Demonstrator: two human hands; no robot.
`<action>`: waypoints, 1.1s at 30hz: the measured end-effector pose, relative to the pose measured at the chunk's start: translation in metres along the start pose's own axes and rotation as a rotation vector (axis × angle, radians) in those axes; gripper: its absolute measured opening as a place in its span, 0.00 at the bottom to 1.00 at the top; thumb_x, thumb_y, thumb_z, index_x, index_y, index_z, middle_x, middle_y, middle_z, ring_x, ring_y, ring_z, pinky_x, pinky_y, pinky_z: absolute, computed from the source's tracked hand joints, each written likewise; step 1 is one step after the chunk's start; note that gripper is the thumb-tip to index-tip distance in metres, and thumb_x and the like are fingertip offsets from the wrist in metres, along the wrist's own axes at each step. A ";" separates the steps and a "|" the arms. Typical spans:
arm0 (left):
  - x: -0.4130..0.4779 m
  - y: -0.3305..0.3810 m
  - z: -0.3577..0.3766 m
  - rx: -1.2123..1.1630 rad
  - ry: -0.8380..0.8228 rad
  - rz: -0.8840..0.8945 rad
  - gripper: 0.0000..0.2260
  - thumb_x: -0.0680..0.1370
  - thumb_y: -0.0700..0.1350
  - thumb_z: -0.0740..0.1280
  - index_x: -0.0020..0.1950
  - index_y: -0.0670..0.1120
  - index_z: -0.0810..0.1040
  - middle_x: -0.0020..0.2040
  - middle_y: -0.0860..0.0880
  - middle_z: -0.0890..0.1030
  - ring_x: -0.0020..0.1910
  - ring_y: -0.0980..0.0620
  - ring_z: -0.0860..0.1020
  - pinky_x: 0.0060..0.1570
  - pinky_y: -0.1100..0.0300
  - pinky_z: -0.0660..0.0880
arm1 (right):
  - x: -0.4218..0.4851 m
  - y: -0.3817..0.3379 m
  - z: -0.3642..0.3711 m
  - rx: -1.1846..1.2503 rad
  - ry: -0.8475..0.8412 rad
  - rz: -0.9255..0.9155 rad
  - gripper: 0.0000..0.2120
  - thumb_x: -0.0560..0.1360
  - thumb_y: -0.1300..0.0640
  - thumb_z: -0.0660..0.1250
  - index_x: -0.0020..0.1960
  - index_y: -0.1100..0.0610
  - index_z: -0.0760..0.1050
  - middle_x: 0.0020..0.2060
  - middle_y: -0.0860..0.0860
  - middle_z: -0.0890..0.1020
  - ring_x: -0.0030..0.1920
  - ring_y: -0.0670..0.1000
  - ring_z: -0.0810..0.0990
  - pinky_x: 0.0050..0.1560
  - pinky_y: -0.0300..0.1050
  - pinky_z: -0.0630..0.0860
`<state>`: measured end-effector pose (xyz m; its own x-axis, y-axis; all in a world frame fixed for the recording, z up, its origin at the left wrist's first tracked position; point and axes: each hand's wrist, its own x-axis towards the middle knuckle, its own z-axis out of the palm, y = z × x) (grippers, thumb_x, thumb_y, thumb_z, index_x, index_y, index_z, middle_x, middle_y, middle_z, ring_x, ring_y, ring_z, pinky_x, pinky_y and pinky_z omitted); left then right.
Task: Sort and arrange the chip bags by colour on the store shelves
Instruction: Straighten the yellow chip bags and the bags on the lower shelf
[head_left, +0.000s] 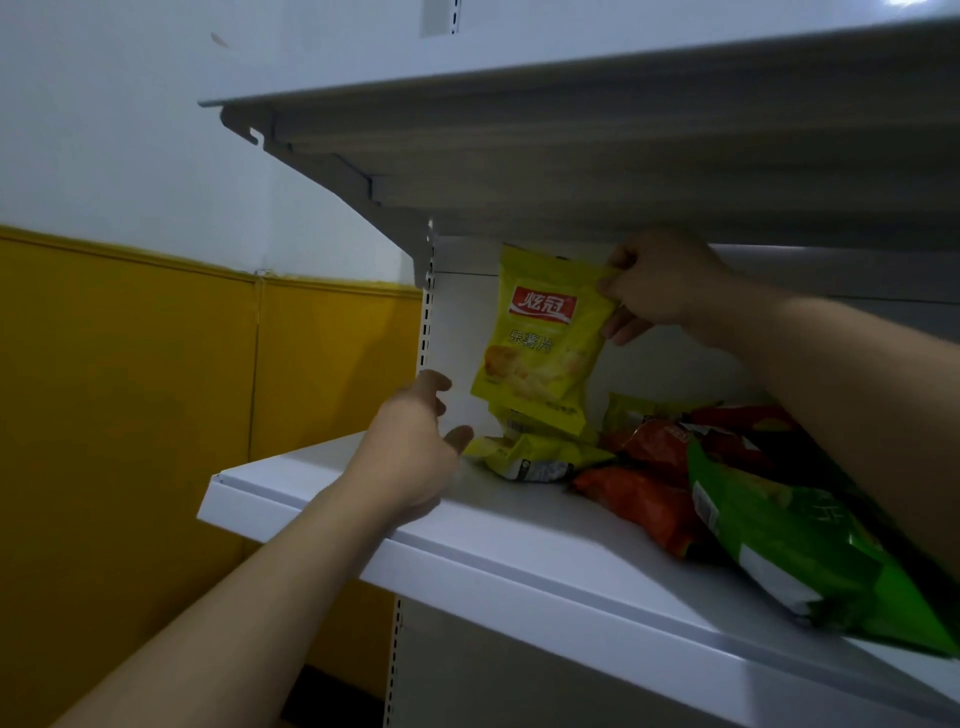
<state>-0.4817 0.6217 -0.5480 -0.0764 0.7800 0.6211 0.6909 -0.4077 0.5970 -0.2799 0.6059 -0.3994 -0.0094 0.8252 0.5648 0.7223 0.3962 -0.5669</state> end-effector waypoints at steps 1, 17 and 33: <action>0.002 -0.005 -0.004 0.137 -0.026 0.048 0.19 0.76 0.50 0.69 0.65 0.50 0.71 0.57 0.49 0.76 0.54 0.50 0.75 0.48 0.58 0.73 | 0.004 -0.001 0.002 0.009 0.014 0.007 0.05 0.78 0.67 0.60 0.49 0.67 0.74 0.41 0.67 0.82 0.40 0.64 0.84 0.43 0.58 0.82; 0.013 -0.043 -0.005 0.397 -0.097 0.050 0.21 0.78 0.61 0.60 0.65 0.51 0.73 0.62 0.50 0.77 0.63 0.47 0.71 0.57 0.53 0.67 | 0.106 -0.007 0.112 0.049 -0.080 0.126 0.11 0.76 0.70 0.58 0.38 0.60 0.71 0.35 0.64 0.80 0.36 0.61 0.84 0.40 0.57 0.83; 0.008 -0.045 -0.015 0.061 0.054 -0.027 0.17 0.75 0.54 0.58 0.47 0.44 0.81 0.39 0.48 0.81 0.38 0.45 0.78 0.36 0.52 0.75 | 0.175 0.083 0.180 -0.226 0.043 0.272 0.11 0.70 0.63 0.65 0.52 0.61 0.76 0.46 0.62 0.83 0.46 0.63 0.83 0.44 0.59 0.82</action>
<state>-0.5241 0.6393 -0.5629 -0.1334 0.7631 0.6324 0.7303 -0.3557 0.5833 -0.3463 0.8552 -0.4554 0.2298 0.8686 0.4391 0.8293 0.0614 -0.5555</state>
